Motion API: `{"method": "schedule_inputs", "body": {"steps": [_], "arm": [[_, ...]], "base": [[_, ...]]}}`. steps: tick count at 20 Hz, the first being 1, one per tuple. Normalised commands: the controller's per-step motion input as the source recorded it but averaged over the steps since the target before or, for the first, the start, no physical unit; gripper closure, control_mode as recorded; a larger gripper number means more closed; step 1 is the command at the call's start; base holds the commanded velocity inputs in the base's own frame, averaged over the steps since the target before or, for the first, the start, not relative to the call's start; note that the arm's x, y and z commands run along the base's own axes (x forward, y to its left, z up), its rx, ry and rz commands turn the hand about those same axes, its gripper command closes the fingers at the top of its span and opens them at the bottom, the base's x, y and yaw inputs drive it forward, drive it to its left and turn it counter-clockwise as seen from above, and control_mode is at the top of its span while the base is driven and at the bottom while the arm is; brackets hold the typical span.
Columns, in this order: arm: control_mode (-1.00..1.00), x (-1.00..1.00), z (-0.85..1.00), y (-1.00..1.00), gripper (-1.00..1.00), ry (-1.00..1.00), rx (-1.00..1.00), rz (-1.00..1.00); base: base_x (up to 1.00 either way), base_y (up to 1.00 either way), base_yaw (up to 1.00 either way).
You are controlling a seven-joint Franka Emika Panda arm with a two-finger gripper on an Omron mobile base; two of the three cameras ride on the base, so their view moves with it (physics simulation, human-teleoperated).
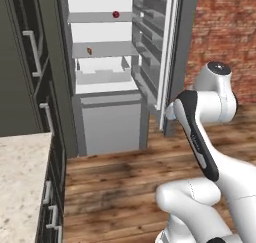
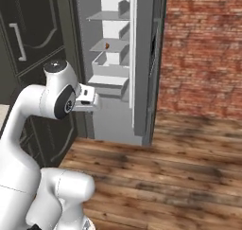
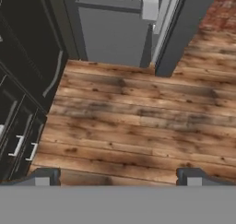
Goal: Take the cheese, chicken drumstick, and bell pepper from the fridge and place them on the plate on the dining counter to create an appetizer plate.
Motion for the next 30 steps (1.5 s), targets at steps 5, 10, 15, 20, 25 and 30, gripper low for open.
{"method": "schedule_inputs", "body": {"steps": [5,10,15,20,25,30], "arm": [[1.00,0.00,0.00,0.00,-1.00,0.00,0.00,0.00],[1.00,0.00,0.00,0.00,-1.00,0.00,0.00,0.00],[1.00,0.00,0.00,0.00,-1.00,0.00,0.00,0.00],[1.00,0.00,0.00,0.00,-1.00,0.00,0.00,0.00],[1.00,0.00,0.00,0.00,-1.00,0.00,0.00,0.00],[1.00,0.00,0.00,0.00,-1.00,0.00,0.00,0.00]], "base": [[0.55,0.53,-0.12],[0.75,0.28,-0.13],[0.99,0.44,-0.11],[1.00,0.83,-0.13],[1.00,0.67,-0.14],[0.97,-0.01,-0.11]]}}
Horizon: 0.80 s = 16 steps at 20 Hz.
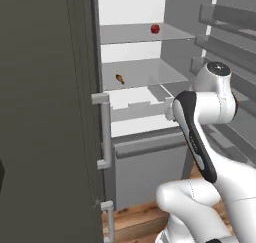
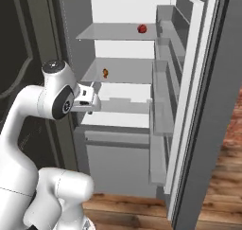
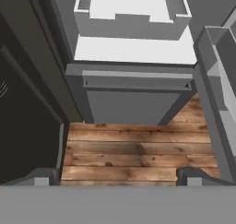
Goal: Take the cheese, chicken drumstick, and bell pepper from the fridge and place them on the plate on the dining counter to create an appetizer plate.
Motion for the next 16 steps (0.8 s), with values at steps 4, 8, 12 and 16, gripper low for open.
{"method": "schedule_inputs", "body": {"steps": [4,8,12,16], "arm": [[1.00,0.00,0.00,0.00,-1.00,0.00,0.00,0.00],[1.00,0.00,0.00,0.00,-1.00,0.00,0.00,0.00],[1.00,0.00,0.00,0.00,-1.00,0.00,0.00,0.00],[1.00,0.00,0.00,0.00,-1.00,0.00,0.00,0.00]], "base": [[0.96,-0.01,-0.09],[1.00,0.03,-0.06],[1.00,0.00,-0.04],[0.89,-0.02,-0.05]]}}
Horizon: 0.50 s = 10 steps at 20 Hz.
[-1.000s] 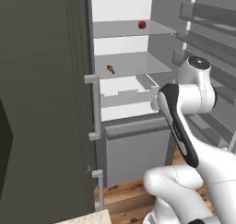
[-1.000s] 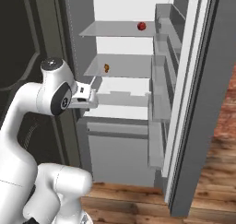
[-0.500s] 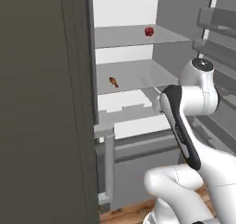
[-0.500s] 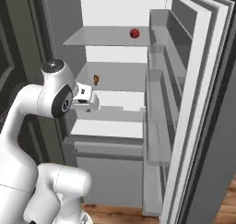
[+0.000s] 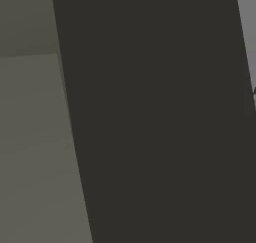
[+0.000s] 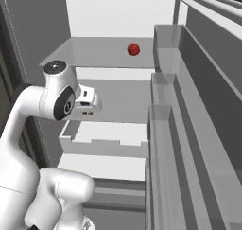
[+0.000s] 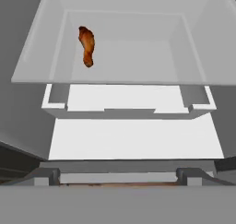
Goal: Take the cheese, chicken drumstick, and bell pepper from the fridge and place them on the plate on the dining counter to create an appetizer plate.
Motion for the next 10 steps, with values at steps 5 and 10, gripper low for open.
{"method": "schedule_inputs", "body": {"steps": [5,10], "arm": [[1.00,0.00,0.00,0.00,-1.00,0.00,0.00,0.00],[1.00,0.00,0.00,0.00,-1.00,0.00,0.00,0.00]], "base": [[0.27,-0.03,-0.07],[-0.05,0.00,0.00]]}}
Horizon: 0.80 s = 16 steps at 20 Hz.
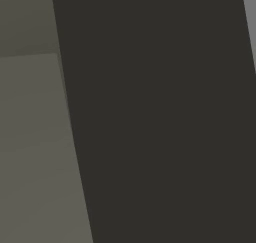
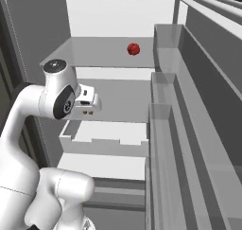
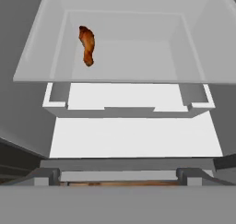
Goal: Take the cheese, chicken drumstick, and bell pepper from the fridge and place them on the plate on the dining counter to create an appetizer plate.
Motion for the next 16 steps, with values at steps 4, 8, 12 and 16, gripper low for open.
{"method": "schedule_inputs", "body": {"steps": [4,8,12,16], "arm": [[-1.00,0.00,-0.23,0.00,-1.00,0.02,0.00,0.00],[-1.00,0.00,-0.37,0.05,-1.00,-0.01,0.00,0.00],[-1.00,0.01,-0.31,0.19,-1.00,-0.03,0.00,0.02],[-1.00,0.22,-0.21,0.35,-1.00,-0.06,0.01,0.04]], "base": [[0.00,0.00,0.00],[0.00,0.00,0.00],[0.00,0.00,0.00],[0.00,0.00,0.00]]}}
